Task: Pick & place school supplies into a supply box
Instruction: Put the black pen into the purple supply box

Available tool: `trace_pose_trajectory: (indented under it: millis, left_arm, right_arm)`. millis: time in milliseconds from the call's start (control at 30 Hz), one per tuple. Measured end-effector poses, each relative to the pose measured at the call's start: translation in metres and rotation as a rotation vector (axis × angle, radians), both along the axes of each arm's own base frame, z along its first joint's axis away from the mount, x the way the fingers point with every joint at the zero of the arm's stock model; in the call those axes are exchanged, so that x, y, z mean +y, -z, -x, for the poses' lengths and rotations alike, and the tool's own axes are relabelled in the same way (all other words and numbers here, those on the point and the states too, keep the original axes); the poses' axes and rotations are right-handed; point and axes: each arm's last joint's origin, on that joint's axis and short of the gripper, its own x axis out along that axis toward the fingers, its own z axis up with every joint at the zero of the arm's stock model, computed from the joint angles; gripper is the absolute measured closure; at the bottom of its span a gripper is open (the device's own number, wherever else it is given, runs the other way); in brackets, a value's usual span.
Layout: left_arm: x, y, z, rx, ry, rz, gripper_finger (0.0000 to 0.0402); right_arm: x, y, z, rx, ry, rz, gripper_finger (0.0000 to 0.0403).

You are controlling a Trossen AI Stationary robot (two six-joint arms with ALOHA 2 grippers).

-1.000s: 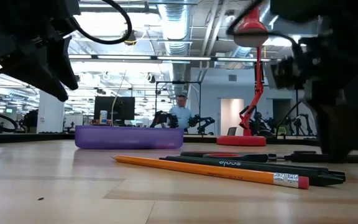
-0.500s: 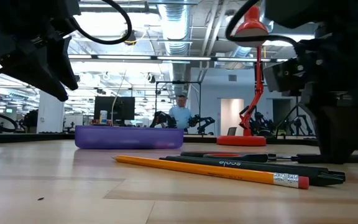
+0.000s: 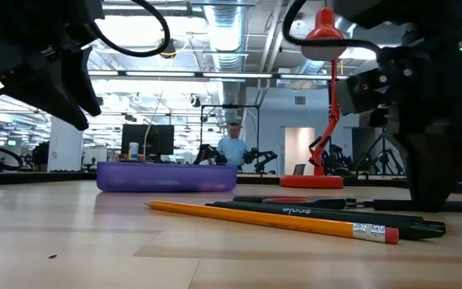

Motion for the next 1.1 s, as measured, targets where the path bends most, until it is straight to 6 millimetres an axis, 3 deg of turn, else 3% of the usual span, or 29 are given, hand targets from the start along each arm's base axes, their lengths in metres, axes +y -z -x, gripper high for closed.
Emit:
trace_pose_trajectory:
  millis: [500, 767, 1100]
  left_arm:
    - [0.0, -0.001, 0.0, -0.013, 0.003, -0.022, 0.0255]
    - [0.001, -0.001, 0.0, -0.021, 0.002, -0.031, 0.0255]
    - [0.004, -0.001, 0.003, -0.011, -0.036, -0.042, 0.0255]
  right_arm:
    - [0.021, 0.002, 0.013, -0.25, 0.161, 0.282, 0.04]
    - [0.023, -0.001, 0.021, -0.291, 0.186, 0.385, 0.0402]
    - [0.013, -0.026, 0.005, -0.351, 0.111, 0.565, 0.0402]
